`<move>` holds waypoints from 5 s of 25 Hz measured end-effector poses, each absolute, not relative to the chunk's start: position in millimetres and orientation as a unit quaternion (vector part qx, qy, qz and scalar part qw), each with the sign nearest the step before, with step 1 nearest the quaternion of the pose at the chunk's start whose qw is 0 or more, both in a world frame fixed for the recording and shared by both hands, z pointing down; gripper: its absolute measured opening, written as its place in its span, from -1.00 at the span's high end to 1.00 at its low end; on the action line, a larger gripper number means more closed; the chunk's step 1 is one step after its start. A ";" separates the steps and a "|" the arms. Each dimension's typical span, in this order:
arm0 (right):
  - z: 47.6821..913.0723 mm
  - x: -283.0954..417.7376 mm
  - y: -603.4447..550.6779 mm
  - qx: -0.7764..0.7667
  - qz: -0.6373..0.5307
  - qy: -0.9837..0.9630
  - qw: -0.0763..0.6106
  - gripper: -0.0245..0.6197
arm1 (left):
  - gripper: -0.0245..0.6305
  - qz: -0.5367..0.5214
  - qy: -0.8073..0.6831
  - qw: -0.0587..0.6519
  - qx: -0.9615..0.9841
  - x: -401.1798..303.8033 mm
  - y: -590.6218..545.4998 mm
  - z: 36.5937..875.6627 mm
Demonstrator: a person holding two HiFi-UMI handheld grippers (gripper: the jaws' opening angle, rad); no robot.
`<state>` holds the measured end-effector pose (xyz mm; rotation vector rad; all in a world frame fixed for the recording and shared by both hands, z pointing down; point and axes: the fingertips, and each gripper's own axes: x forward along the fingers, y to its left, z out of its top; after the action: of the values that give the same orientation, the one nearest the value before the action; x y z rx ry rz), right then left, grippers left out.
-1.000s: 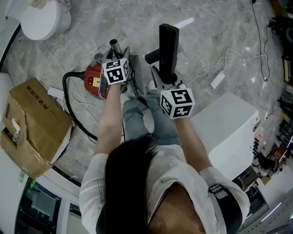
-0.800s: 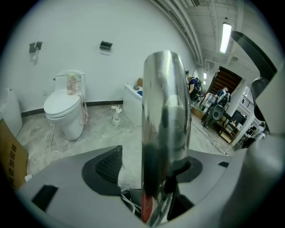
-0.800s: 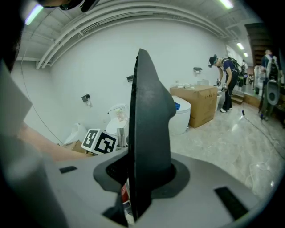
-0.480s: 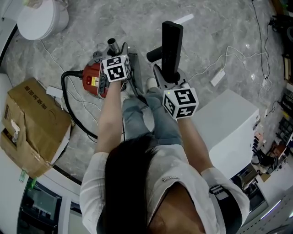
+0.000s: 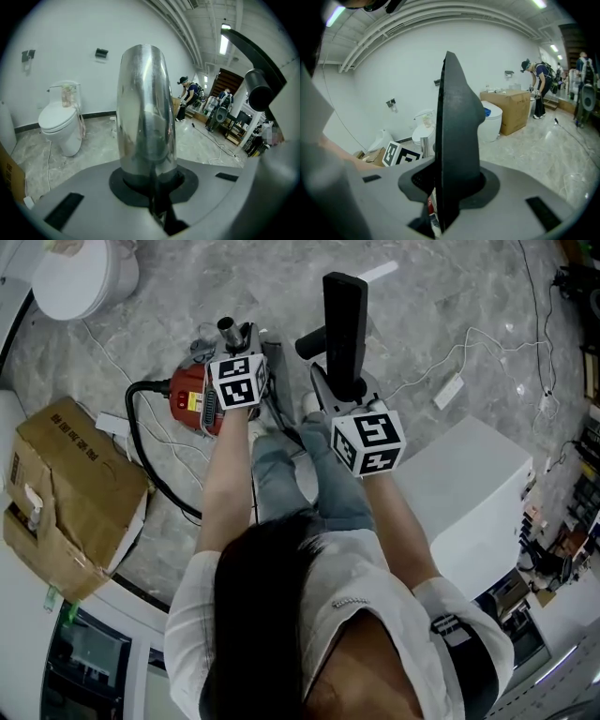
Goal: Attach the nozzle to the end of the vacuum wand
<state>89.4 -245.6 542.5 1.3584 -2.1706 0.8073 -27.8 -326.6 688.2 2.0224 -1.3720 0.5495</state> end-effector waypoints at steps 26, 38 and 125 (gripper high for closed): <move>468.5 53.6 -207.0 0.434 0.239 -0.839 0.223 0.54 | 0.85 0.176 -0.472 0.239 0.830 13.3 -221.8 596.0; 451.8 47.8 -173.1 0.365 0.218 -0.856 0.294 0.54 | 0.85 0.187 -0.452 0.220 0.844 38.9 -195.3 578.5; 398.6 18.7 -162.2 0.253 0.186 -0.924 0.219 -0.13 | 0.85 0.175 -0.459 0.220 0.843 26.0 -177.9 569.8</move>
<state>18.7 -162.2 398.6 0.7005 -2.5553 0.5145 26.0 -177.9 569.8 2.3305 -1.2706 0.4837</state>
